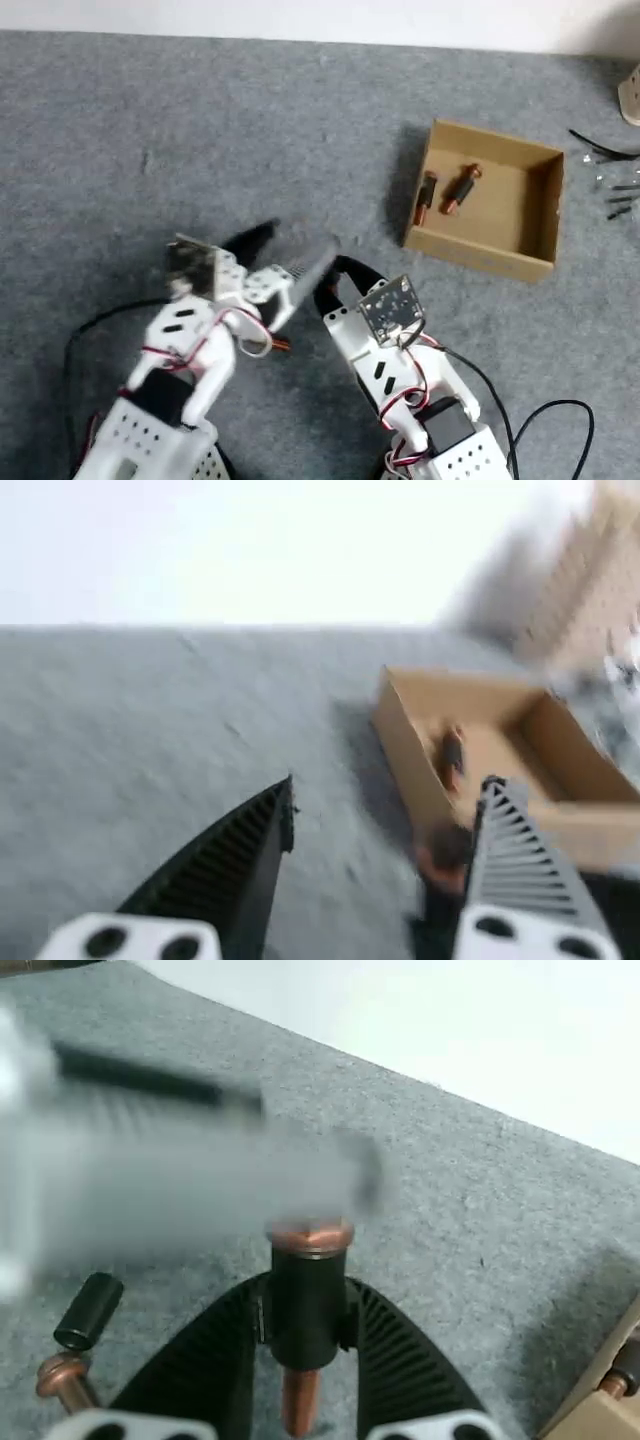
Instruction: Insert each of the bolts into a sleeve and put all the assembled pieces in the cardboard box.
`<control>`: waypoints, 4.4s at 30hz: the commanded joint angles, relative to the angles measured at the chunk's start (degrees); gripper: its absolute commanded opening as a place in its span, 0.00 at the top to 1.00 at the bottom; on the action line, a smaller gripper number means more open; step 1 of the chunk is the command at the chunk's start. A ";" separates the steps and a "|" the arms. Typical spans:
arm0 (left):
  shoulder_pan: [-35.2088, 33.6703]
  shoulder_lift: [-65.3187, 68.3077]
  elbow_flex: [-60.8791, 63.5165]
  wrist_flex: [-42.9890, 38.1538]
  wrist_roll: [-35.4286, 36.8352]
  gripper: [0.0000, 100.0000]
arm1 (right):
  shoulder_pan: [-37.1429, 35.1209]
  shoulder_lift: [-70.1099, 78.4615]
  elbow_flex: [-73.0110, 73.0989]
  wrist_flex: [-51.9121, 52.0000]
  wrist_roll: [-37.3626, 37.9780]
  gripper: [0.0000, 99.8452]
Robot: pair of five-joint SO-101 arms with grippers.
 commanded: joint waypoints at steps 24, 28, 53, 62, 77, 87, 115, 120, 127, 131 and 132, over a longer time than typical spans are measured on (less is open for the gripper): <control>-12.70 -13.67 10.86 -2.37 -1.41 0.99 | 21.67 -0.48 7.16 1.54 0.35 1.00; -13.76 -13.67 10.59 -1.58 -1.58 0.99 | 21.67 -0.48 7.08 4.44 0.44 1.00; -15.08 -13.32 10.77 5.98 -21.80 0.99 | 35.38 11.38 -4.62 -6.29 -3.60 1.00; -15.08 -13.14 11.82 4.40 -21.80 0.99 | 36.88 61.85 -34.86 -20.79 -14.59 1.00; -14.99 -13.05 11.82 4.22 -21.80 0.99 | 47.78 109.41 -56.57 -26.59 -34.99 1.00; -14.99 -13.05 11.82 4.22 -21.80 0.99 | 47.78 113.27 -60.00 -26.15 -34.90 0.99; -15.16 -13.05 11.82 4.57 -21.80 0.99 | 42.51 112.92 -59.82 -26.07 -15.47 0.95; -15.16 -13.05 11.82 4.57 -21.80 0.99 | 42.51 113.10 -59.82 -26.07 -15.82 0.70; -15.25 -13.05 11.82 4.66 -21.80 0.99 | 42.51 113.19 -59.82 -26.07 -15.65 0.62; -15.25 -13.05 11.82 4.66 -21.80 0.99 | 42.51 113.10 -59.74 -26.07 -15.65 0.62; -15.25 -13.05 11.82 4.66 -21.80 0.99 | 42.51 113.01 -59.74 -26.07 -15.65 0.62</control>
